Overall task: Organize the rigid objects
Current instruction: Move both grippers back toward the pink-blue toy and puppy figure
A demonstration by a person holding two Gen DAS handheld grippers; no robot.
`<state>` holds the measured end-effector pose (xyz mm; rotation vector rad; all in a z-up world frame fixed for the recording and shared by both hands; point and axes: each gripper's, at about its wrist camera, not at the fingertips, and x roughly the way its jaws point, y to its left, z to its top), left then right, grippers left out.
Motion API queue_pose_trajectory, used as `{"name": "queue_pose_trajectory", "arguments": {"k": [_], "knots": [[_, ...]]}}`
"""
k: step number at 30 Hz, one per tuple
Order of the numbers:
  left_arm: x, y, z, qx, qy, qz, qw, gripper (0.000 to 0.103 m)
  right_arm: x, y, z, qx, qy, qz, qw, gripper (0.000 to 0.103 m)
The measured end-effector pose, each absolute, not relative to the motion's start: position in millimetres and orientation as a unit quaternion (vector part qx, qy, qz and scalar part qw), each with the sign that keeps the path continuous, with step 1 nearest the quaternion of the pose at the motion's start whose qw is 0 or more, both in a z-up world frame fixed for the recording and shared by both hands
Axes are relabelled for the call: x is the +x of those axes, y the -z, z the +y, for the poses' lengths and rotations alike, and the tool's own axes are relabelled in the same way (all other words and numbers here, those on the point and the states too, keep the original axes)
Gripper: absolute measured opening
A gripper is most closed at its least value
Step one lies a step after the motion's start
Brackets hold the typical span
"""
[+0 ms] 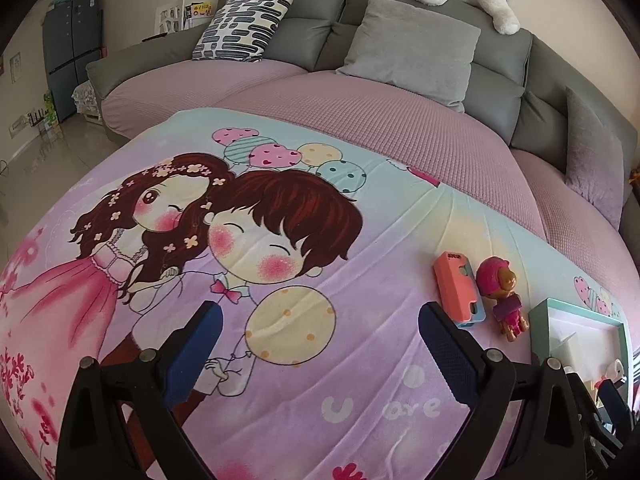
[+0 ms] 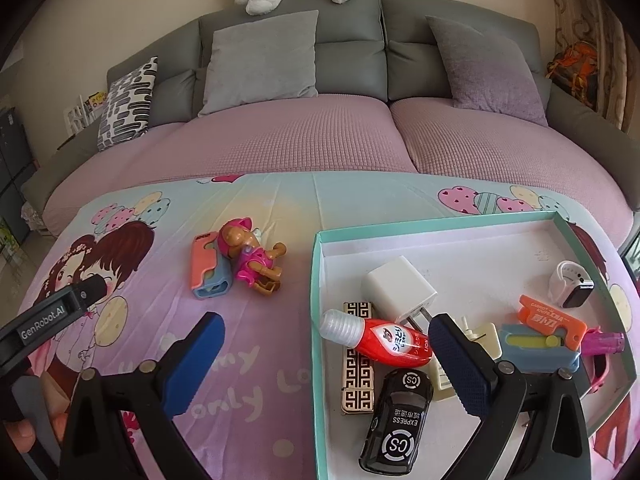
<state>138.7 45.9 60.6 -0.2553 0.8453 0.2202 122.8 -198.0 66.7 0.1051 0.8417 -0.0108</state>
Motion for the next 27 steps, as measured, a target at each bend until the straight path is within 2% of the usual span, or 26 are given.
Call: {"name": "queue_pose_trajectory", "arguments": {"k": [10, 19, 27], "knots": [[163.6, -48.3, 15.0, -0.121, -0.043, 0.410, 0.903, 0.098, 134.6, -72.5, -216.0, 0.102, -0.028, 0.405, 0.908, 0.103], [185.6, -39.3, 10.0, -0.116, -0.014, 0.408, 0.905, 0.098, 183.1, -83.7, -211.0, 0.128, -0.115, 0.419, 0.892, 0.103], [196.0, -34.1, -5.7, -0.078, 0.020, 0.410, 0.909, 0.098, 227.4, -74.5, -188.6, 0.121, -0.157, 0.467, 0.862, 0.103]]}}
